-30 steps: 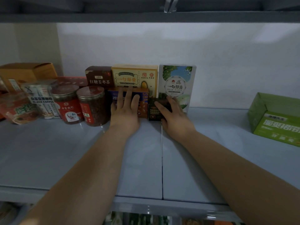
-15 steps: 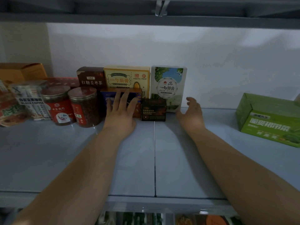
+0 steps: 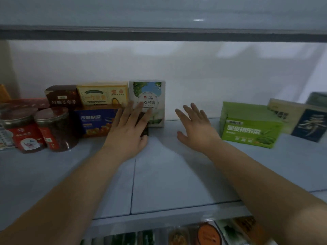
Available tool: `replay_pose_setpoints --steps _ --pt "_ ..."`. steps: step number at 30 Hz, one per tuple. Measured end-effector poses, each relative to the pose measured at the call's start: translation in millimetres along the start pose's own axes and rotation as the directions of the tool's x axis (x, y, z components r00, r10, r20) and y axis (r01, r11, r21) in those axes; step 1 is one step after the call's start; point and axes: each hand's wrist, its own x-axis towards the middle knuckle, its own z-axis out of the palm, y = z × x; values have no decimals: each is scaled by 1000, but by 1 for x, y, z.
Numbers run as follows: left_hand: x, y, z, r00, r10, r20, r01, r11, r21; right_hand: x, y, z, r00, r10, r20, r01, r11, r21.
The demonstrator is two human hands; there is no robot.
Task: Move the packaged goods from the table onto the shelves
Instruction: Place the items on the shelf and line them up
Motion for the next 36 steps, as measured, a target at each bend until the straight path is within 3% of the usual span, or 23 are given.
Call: replay_pose_setpoints --steps 3,7,11,18,24,36 --pt "20 41 -2 999 48 10 -48 998 -49 -29 50 -19 995 90 -41 -93 992 -84" --pt "43 93 6 995 74 63 -65 989 -136 -62 98 -38 941 338 27 -326 925 -194" --pt "61 129 18 980 19 197 16 984 -176 -79 136 -50 884 456 99 -419 869 -263" --pt "58 138 27 915 -171 366 200 979 -42 -58 148 -40 943 308 128 -281 940 -191" --pt "37 129 16 945 -249 214 242 969 58 -22 115 -14 974 194 120 -179 976 -124" --pt "22 122 12 944 -325 65 326 945 -10 26 66 27 993 108 48 -109 994 16"
